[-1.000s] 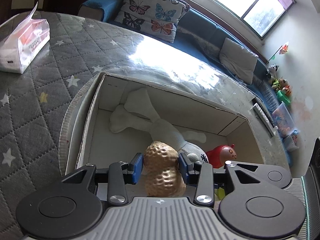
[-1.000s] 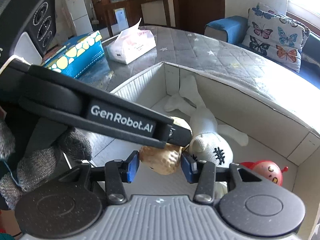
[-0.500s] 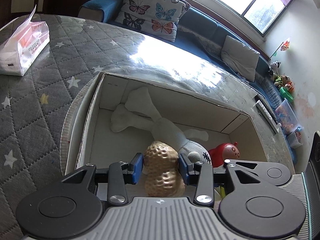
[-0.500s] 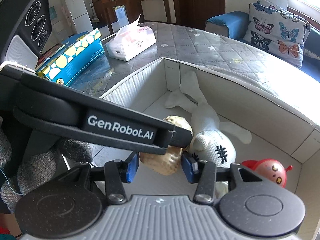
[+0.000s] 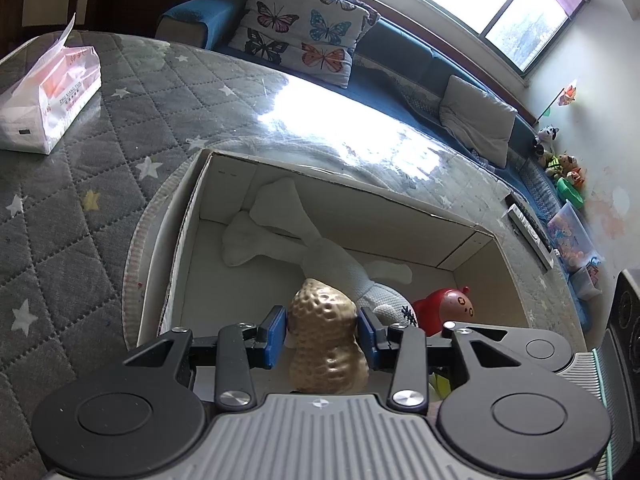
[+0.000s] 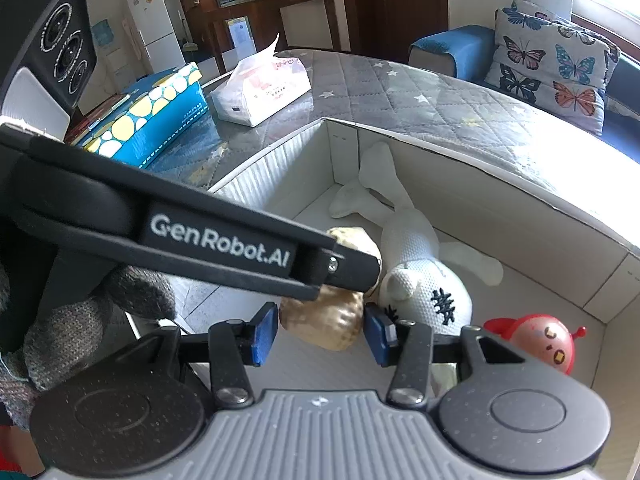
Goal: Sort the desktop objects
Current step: 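Lift the peanut plush with the left gripper over the box, then lower the peanut plush into the box and open the left gripper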
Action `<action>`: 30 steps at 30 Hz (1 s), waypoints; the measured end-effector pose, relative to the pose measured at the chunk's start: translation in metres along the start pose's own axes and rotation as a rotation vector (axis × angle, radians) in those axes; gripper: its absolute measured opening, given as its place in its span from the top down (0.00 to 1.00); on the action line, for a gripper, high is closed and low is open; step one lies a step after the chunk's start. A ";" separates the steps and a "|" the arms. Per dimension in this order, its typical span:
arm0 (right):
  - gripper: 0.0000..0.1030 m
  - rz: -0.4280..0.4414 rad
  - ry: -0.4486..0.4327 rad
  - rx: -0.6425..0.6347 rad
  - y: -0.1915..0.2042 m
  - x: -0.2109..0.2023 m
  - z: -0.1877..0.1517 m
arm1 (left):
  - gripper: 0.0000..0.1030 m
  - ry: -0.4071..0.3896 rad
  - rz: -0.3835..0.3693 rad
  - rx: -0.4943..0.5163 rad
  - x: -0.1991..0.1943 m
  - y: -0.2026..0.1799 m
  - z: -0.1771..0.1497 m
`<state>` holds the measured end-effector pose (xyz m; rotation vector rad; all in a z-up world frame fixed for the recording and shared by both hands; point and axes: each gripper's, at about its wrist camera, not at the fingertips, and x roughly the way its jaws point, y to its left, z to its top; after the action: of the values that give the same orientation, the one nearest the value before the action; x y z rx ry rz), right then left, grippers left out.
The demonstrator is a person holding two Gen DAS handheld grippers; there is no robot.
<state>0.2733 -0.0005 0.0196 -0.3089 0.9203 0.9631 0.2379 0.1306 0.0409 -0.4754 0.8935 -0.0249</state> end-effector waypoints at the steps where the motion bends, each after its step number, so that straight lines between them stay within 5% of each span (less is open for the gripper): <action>1: 0.54 -0.001 -0.001 0.000 0.000 0.000 0.000 | 0.59 -0.002 -0.002 -0.001 -0.001 0.000 0.000; 30: 0.53 -0.022 -0.034 0.008 0.004 -0.005 0.001 | 0.59 -0.006 0.028 0.009 -0.008 -0.003 0.000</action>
<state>0.2692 -0.0005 0.0244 -0.2940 0.8877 0.9415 0.2334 0.1298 0.0480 -0.4542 0.8940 -0.0021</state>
